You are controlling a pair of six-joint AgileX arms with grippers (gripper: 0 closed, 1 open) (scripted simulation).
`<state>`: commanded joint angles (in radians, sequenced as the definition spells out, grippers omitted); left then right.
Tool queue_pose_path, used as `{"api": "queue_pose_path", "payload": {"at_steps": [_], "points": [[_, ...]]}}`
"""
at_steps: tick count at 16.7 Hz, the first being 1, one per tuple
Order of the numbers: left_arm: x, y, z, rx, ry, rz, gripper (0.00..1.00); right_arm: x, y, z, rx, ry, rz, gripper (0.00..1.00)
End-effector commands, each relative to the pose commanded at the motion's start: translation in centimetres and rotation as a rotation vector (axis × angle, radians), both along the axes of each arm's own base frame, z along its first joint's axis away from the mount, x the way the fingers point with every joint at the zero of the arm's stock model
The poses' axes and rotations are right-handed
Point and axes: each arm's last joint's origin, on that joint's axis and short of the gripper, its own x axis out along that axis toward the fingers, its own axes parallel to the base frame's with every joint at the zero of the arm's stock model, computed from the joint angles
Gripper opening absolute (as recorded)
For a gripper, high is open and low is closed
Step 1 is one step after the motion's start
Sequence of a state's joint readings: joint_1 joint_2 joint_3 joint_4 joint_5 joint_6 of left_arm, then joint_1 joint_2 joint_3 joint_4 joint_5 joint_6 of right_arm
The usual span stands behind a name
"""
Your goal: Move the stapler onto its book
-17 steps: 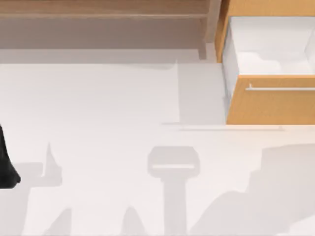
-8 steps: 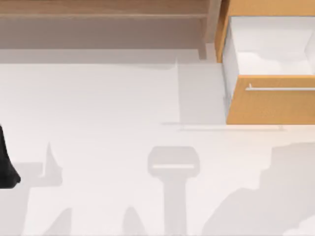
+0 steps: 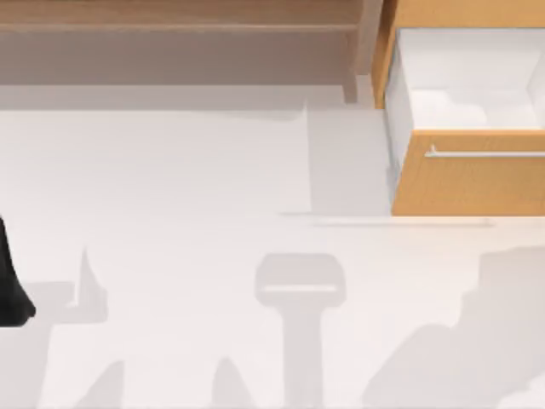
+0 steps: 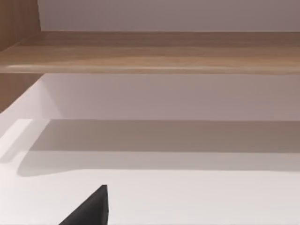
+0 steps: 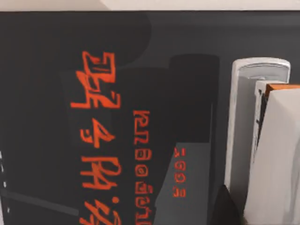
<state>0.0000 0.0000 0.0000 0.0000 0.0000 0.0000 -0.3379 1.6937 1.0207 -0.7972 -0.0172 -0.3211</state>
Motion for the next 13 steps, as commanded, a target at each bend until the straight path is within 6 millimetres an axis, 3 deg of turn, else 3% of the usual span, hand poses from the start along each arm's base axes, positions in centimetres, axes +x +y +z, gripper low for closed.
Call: {"api": "queue_pose_path", "payload": {"at_steps": [11,13], "points": [[0.0,0.0,0.0,0.0,0.0,0.0,1.0,0.0,0.0,0.0,0.0,0.0,0.0,0.98],[0.0,0.0,0.0,0.0,0.0,0.0,1.0,0.0,0.0,0.0,0.0,0.0,0.0,1.0]]}}
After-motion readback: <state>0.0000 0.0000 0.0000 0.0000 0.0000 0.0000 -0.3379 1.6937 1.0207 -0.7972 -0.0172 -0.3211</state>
